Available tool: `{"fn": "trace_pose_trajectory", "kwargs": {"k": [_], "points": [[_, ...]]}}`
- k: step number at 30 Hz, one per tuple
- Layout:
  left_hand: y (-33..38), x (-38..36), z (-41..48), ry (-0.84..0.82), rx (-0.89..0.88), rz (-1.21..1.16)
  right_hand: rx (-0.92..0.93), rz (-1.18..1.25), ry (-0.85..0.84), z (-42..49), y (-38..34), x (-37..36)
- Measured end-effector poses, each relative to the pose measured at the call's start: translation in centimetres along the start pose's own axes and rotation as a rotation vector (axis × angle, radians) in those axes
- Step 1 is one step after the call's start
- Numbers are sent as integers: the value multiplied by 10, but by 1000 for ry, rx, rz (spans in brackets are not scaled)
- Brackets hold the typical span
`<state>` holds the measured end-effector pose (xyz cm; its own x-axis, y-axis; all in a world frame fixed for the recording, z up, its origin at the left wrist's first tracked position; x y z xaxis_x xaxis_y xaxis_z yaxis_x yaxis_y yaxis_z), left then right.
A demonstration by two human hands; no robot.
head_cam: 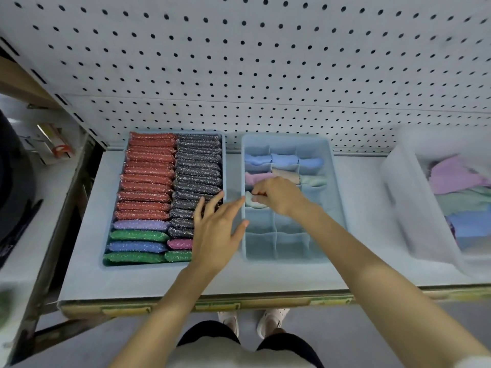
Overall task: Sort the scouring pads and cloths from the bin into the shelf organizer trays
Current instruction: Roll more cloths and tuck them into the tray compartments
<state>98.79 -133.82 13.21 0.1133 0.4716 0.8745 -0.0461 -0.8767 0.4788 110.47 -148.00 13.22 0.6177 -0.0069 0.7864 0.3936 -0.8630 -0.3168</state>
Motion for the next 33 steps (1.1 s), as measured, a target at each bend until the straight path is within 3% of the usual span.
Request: {"fn": "trace_pose_trajectory", "kwargs": {"k": [7, 12, 16, 20, 24, 29, 33], "points": [[-2, -2, -1, -4, -7, 27, 26, 136, -152, 2, 2, 3], [10, 6, 4, 7, 13, 7, 44, 482, 142, -18, 19, 24], [53, 13, 22, 56, -94, -56, 37, 741, 373, -72, 69, 44], [141, -8, 42, -28, -150, -485, -43, 808, 578, -142, 157, 55], [253, -62, 56, -122, -223, -558, -114, 877, 677, -208, 263, 52], [357, -130, 81, -136, -139, -557, -205, 776, 534, -251, 389, 41], [391, -157, 96, -116, -66, -229, -173, 595, 234, -260, 439, 16]]}}
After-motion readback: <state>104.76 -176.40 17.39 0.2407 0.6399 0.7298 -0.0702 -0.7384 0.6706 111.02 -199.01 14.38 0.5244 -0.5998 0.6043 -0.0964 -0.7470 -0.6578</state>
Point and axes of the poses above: each hand's wrist, its own z-axis towards the middle knuckle, its own x-axis out of the back of the hand, y = z × x, the point moved 2 cm from there along z, towards the middle knuckle, and after that the axes turned 10 degrees about -y, right-handed, at the moved point
